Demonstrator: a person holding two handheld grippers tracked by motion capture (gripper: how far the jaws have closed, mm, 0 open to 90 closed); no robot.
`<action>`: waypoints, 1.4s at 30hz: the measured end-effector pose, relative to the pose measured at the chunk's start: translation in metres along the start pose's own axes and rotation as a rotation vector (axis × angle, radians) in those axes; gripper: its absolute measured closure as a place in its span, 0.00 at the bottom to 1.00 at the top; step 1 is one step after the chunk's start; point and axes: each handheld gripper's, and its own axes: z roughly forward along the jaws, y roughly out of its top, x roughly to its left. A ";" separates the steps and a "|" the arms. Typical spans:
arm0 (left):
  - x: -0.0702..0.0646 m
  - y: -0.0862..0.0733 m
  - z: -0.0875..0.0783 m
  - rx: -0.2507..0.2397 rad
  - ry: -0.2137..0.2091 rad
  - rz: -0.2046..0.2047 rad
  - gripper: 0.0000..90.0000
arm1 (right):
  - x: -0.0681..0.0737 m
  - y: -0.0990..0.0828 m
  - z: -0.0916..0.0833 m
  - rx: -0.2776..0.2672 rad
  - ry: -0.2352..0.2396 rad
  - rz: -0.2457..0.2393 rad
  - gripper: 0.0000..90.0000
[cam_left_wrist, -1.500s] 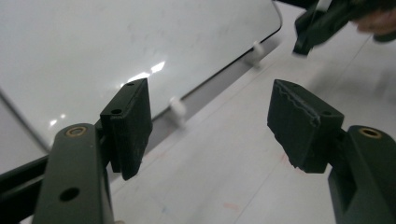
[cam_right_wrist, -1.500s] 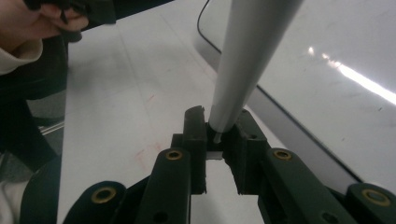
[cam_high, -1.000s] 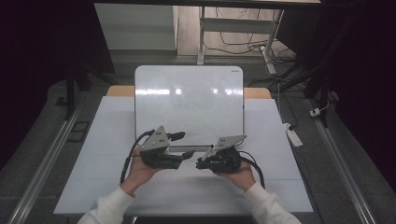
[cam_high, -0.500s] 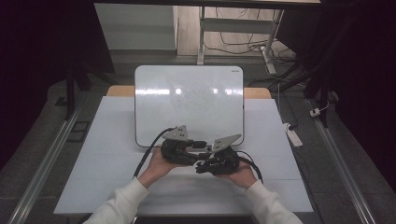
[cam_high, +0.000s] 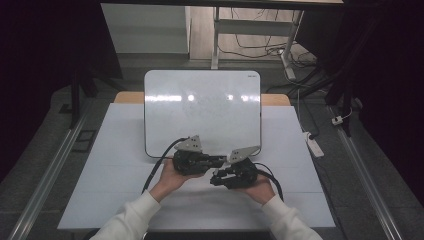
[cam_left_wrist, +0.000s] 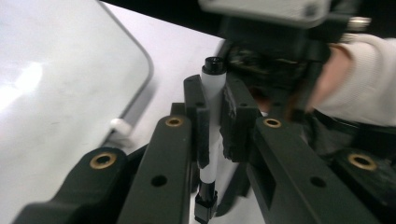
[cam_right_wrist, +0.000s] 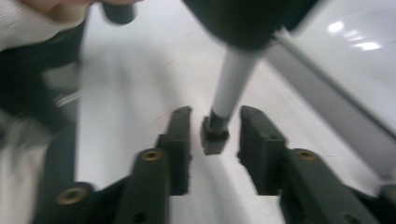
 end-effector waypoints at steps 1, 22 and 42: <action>0.001 0.000 -0.002 -0.009 0.016 -0.011 0.90 | 0.003 -0.002 -0.002 -0.025 -0.039 0.009 0.67; -0.002 -0.002 0.015 -0.123 0.175 -0.119 0.90 | 0.045 -0.012 -0.001 -0.317 -0.607 -0.001 0.72; 0.000 -0.005 -0.002 -0.156 0.175 -0.134 0.56 | 0.027 -0.008 -0.019 -0.322 -0.615 0.076 0.90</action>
